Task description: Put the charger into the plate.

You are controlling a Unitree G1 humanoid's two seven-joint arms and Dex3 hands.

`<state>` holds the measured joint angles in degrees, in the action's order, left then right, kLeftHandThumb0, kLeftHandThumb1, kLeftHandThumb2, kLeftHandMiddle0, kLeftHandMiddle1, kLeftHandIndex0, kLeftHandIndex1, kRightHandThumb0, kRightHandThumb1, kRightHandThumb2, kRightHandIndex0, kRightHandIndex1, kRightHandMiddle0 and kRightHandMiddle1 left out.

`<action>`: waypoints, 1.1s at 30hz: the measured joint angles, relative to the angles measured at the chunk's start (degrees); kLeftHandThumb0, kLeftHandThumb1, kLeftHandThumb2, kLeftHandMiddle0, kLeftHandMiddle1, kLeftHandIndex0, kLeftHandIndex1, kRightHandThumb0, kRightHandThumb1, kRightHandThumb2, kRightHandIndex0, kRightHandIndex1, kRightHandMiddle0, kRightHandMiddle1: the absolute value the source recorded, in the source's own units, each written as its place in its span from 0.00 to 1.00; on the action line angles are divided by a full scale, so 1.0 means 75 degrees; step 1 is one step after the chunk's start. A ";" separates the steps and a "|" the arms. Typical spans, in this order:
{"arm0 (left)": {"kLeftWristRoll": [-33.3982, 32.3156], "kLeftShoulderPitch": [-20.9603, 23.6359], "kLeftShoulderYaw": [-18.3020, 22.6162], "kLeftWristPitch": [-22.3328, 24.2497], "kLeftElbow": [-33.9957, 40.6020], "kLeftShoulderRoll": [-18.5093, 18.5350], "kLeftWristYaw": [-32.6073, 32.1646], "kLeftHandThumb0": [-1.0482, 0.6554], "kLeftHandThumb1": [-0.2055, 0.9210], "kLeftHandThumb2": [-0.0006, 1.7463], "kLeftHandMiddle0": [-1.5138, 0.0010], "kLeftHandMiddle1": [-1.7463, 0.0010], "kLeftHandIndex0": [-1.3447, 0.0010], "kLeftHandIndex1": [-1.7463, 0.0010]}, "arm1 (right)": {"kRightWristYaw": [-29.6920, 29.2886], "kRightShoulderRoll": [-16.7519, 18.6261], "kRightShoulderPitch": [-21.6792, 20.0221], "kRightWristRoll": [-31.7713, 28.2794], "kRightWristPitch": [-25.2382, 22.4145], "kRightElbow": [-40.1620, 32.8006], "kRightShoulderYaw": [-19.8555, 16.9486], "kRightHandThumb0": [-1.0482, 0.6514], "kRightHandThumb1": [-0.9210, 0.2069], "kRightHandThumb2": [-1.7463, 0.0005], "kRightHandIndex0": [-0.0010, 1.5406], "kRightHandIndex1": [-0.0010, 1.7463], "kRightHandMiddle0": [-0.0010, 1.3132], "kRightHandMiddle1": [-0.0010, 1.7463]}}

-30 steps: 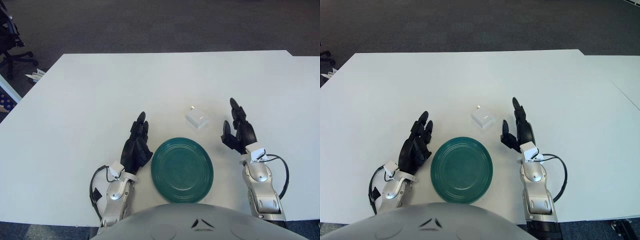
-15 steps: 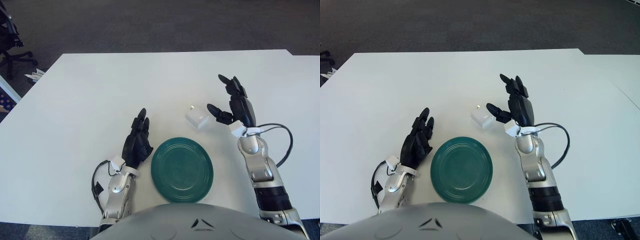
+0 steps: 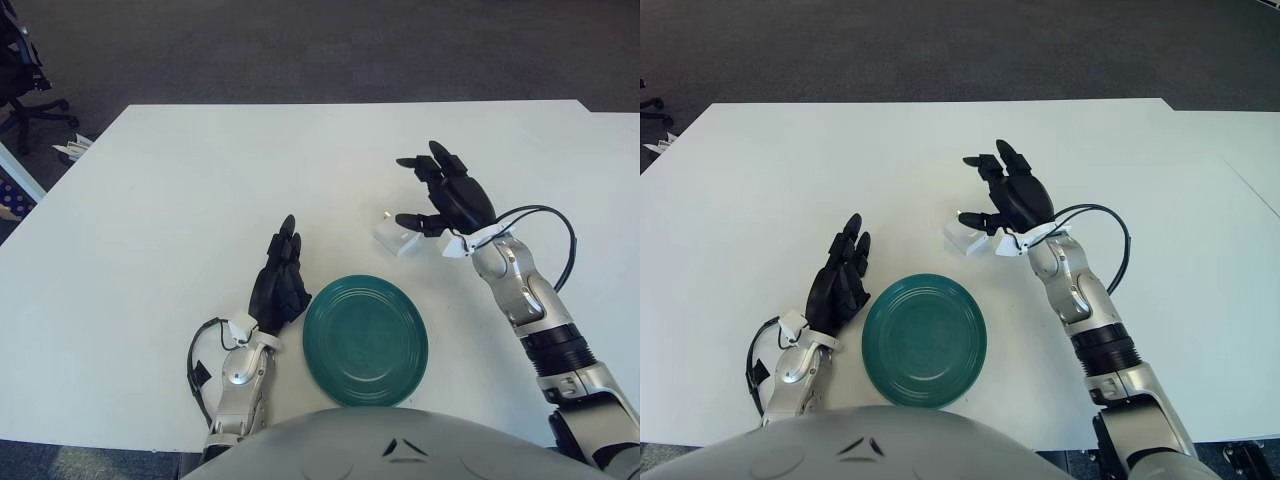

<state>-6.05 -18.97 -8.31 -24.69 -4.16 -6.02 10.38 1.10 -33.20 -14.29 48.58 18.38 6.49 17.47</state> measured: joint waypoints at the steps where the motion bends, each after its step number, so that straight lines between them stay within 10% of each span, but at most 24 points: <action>1: 0.0013 0.0001 -0.0001 0.0000 0.0000 0.0002 -0.0004 0.00 1.00 0.57 1.00 1.00 0.99 0.98 | 0.0008 -0.0060 -0.0048 0.0077 0.0057 0.0037 0.0046 0.08 0.00 0.62 0.09 0.00 0.00 0.25; 33: -0.0452 -0.0005 -0.0027 0.0040 -0.0036 -0.0003 0.0146 0.00 1.00 0.56 1.00 1.00 1.00 0.98 | -0.1161 -0.0768 -0.0357 0.1556 0.0847 0.0726 0.0907 0.12 0.00 0.54 0.07 0.00 0.00 0.18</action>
<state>-9.44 -19.01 -8.51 -24.39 -4.43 -6.04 11.48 -7.60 -38.96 -16.97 60.25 24.73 11.94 24.27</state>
